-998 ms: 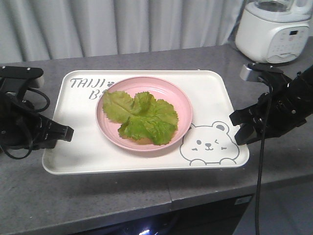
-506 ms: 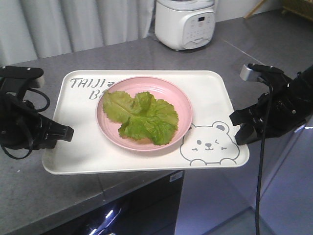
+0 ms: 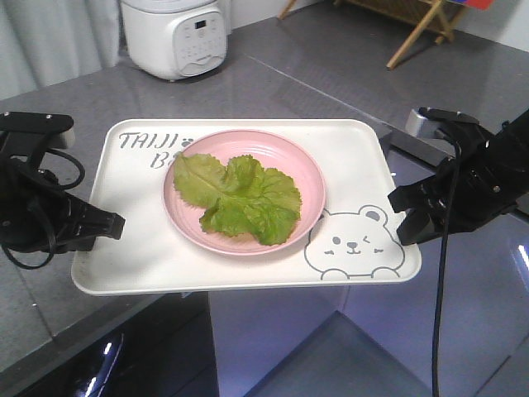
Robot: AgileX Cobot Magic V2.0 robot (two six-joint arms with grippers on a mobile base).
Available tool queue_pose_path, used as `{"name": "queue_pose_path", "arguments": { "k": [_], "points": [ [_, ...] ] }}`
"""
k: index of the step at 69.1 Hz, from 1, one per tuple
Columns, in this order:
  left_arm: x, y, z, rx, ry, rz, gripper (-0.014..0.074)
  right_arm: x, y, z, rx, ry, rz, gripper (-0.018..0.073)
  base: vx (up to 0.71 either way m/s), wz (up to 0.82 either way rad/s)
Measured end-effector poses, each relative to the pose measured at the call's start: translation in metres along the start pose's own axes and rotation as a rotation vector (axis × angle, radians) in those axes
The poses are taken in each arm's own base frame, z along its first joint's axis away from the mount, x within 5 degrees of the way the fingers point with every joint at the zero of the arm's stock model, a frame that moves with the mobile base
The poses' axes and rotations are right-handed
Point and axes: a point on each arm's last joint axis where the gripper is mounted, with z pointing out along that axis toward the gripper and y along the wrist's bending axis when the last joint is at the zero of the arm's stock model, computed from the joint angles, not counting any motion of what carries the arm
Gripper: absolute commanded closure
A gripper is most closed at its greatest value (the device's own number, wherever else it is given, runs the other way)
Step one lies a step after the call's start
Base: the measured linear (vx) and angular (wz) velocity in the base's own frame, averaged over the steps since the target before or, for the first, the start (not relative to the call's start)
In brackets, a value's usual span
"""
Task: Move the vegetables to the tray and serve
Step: 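Hold the tray with both grippers while the base turns and drives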
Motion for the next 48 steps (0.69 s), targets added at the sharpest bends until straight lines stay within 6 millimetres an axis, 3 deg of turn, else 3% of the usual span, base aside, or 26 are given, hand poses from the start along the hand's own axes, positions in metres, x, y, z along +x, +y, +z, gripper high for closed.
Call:
{"name": "queue_pose_path", "arguments": {
  "k": [48],
  "points": [
    [0.0, 0.0, 0.0, 0.0, 0.0, 0.0, 0.0602, 0.0001, 0.0, 0.0, 0.0, 0.001, 0.0, 0.0562, -0.02, -0.57]
  ]
}}
